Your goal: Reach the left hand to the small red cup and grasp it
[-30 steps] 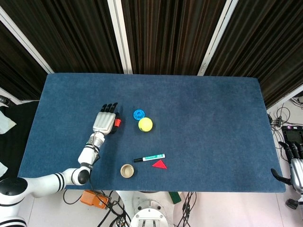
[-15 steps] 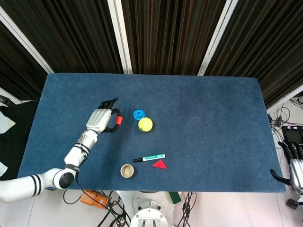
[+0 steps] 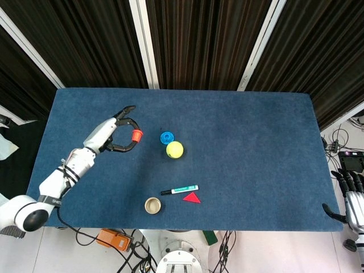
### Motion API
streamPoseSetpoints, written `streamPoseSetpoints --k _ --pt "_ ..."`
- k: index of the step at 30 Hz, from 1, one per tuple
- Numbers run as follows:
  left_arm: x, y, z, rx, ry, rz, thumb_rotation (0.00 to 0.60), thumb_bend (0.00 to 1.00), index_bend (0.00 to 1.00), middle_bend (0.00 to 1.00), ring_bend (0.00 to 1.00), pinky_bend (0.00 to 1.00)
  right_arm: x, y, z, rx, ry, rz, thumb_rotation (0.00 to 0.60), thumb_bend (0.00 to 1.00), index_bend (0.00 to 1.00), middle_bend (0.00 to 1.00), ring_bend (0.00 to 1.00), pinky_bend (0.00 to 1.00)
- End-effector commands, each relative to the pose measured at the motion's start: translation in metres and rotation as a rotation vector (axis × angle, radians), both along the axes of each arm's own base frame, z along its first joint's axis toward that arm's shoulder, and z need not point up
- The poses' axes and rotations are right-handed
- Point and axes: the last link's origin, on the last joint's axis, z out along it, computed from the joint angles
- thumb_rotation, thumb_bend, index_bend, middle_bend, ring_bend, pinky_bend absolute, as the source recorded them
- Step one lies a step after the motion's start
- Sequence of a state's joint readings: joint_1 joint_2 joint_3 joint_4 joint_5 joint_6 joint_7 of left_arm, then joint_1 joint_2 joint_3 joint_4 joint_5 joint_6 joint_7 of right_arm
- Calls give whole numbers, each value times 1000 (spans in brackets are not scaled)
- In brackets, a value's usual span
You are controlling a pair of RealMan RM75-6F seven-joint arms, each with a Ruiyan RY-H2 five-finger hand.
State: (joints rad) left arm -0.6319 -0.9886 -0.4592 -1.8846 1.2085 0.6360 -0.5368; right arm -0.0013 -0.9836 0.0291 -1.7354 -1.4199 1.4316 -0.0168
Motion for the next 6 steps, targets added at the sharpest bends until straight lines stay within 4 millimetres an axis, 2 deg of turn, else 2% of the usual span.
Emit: streamPoseSetpoints --k 1,6 --pt "10 -16 35 -34 -63 -36 600 390 473 4 0 55 0 1 0 0 1 3 600 401 174 135 38 0" --pt "12 -26 40 -89 -141 -67 600 390 473 4 0 55 0 0 2 -8 -2 2 600 400 174 135 38 0"
